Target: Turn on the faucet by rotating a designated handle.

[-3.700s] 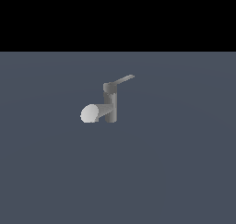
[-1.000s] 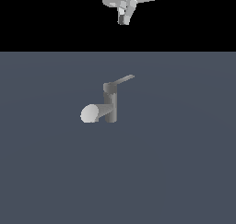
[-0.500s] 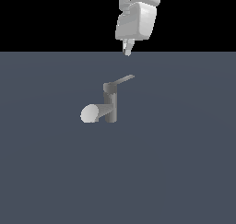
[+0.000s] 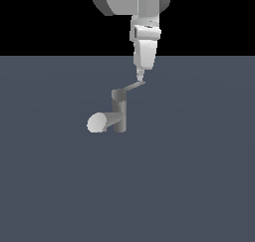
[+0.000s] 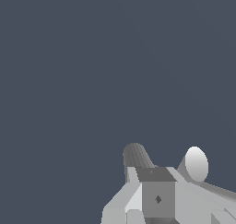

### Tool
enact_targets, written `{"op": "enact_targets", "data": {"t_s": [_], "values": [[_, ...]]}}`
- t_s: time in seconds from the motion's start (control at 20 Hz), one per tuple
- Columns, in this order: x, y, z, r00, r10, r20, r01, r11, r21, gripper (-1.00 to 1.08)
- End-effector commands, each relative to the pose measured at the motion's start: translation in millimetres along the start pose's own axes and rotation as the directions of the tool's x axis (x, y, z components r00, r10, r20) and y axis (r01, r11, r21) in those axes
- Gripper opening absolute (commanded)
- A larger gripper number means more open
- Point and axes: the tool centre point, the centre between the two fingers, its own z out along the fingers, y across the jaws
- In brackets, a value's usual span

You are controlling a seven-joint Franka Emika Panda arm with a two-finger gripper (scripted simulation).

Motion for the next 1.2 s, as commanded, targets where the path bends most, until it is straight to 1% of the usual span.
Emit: {"op": "enact_targets", "data": {"t_s": [0.0,0.35,0.7,1.15], "values": [[4,-6,11,0.999,0.046,-0.02,-0.046,0.999,0.003,-1.0],[11,-14,29,0.993,0.111,-0.051,-0.11,0.994,0.01,-1.0],[11,-15,31,0.992,0.116,-0.054,-0.115,0.993,0.01,-1.0],[10,9,31,0.992,0.116,-0.054,-0.115,0.993,0.01,-1.0]]}}
